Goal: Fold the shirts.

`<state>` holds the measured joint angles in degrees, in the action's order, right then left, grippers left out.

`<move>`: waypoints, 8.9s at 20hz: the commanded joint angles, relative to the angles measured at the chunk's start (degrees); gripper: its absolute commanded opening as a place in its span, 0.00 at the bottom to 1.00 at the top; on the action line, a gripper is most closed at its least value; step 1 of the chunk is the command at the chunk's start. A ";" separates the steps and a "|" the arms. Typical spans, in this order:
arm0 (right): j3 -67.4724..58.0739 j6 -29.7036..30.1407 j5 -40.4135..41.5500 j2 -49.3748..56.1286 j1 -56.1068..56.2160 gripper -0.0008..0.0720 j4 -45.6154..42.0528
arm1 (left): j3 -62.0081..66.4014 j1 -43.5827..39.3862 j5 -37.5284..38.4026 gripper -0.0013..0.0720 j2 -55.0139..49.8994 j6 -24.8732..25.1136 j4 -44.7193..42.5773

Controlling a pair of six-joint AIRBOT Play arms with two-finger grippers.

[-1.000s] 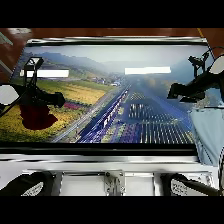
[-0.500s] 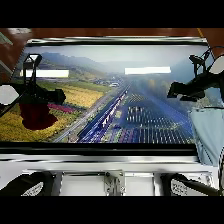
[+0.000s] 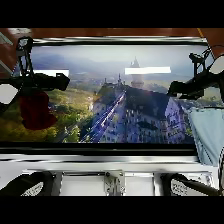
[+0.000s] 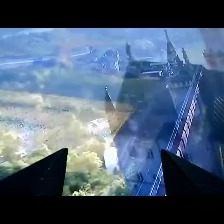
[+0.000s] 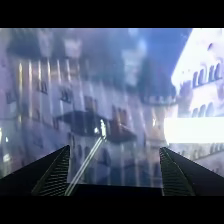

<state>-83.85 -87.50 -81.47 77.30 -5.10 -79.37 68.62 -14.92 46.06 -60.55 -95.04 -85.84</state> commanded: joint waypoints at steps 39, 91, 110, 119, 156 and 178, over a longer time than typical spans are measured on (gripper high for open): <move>0.00 1.05 -19.47 -30.14 0.04 0.88 2.78 | 14.12 -35.08 2.82 0.07 -8.79 -5.73 7.23; 36.98 5.60 17.66 0.24 11.56 0.09 19.82 | -6.05 4.66 9.49 0.07 -25.99 14.45 38.51; -13.64 4.26 21.46 -43.60 11.28 0.09 8.81 | 34.18 4.66 -3.65 0.07 27.15 14.16 18.60; -3.65 2.32 -10.75 -36.57 11.28 0.09 -6.10 | 10.69 4.66 33.00 0.07 28.81 7.96 1.66; 29.81 -1.75 26.49 12.17 11.23 0.92 35.36 | -24.98 4.59 -8.04 0.07 8.52 5.81 29.57; 29.59 10.69 35.08 6.34 10.86 0.09 41.33 | -21.46 6.99 -12.35 0.07 8.68 5.88 29.35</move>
<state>-54.17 -84.05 -45.54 88.86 5.76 -38.46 45.23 -9.47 34.44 -52.01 -89.23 -56.34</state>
